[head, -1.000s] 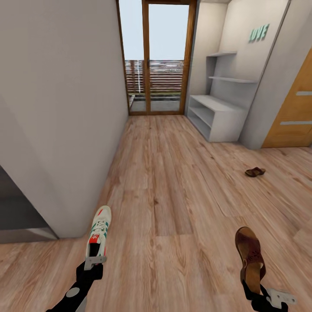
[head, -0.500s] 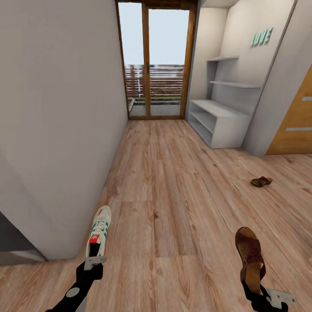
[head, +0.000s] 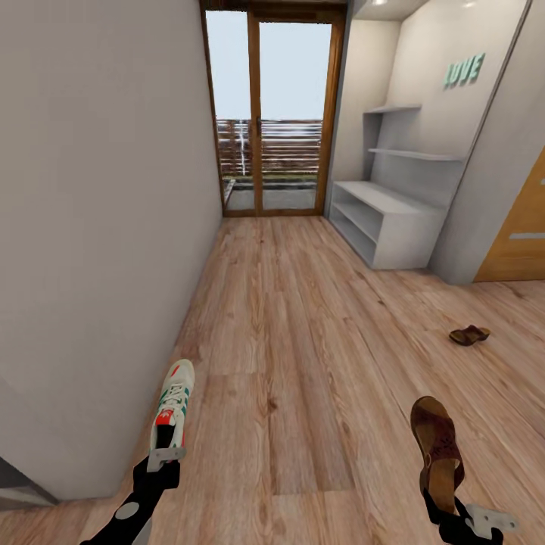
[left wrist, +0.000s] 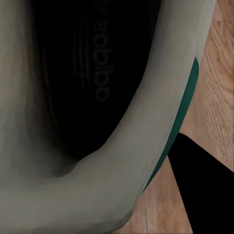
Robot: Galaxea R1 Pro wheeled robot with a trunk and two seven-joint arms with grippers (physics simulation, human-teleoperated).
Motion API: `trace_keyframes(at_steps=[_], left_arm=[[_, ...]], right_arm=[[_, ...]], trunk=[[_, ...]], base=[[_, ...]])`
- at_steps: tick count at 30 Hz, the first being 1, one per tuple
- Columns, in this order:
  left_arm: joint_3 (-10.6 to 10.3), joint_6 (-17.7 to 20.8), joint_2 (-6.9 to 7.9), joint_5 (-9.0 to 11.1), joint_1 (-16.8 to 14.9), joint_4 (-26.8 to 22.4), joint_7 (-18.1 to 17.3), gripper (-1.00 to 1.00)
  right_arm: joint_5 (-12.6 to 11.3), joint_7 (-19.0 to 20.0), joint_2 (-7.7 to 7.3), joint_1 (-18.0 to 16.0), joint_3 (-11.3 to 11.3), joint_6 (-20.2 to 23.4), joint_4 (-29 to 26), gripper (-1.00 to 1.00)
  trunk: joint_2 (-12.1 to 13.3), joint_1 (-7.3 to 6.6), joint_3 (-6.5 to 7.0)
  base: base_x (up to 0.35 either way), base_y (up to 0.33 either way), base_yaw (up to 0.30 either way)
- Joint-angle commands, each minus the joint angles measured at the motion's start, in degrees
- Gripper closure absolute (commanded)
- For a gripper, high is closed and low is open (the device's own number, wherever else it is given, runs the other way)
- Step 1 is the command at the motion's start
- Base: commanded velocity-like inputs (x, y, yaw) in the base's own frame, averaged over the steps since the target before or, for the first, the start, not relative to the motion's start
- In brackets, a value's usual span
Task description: Pick up the two gym shoes and the two sandals from the corridor floor and place them onto the hallstand (shoe rack) in the corridor, making sure they are on the rack and not on the floor. Arrange them so the two gym shoes are next to each other and the two sandals are next to each other.
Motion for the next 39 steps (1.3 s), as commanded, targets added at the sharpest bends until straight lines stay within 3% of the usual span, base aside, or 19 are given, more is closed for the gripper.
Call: trace_keyframes(at_steps=[1,39], left_arm=[[-0.06,-0.18,0.00,0.25,-0.03,0.03,0.07,1.00],[-0.06,-0.27,0.00,0.23,0.01,-0.31,0.00,1.00]], right_arm=[[-0.12,0.51,0.03,-0.06,-0.27,-0.10,0.03,1.00],[-0.12,0.51,0.00,-0.06,-0.27,-0.10,-0.23,1.00]], trunk=[[-0.02,0.02,-0.03],[-0.02,0.02,-0.02]], base=[[0.340,0.000,0.000],[0.340,0.000,0.000]])
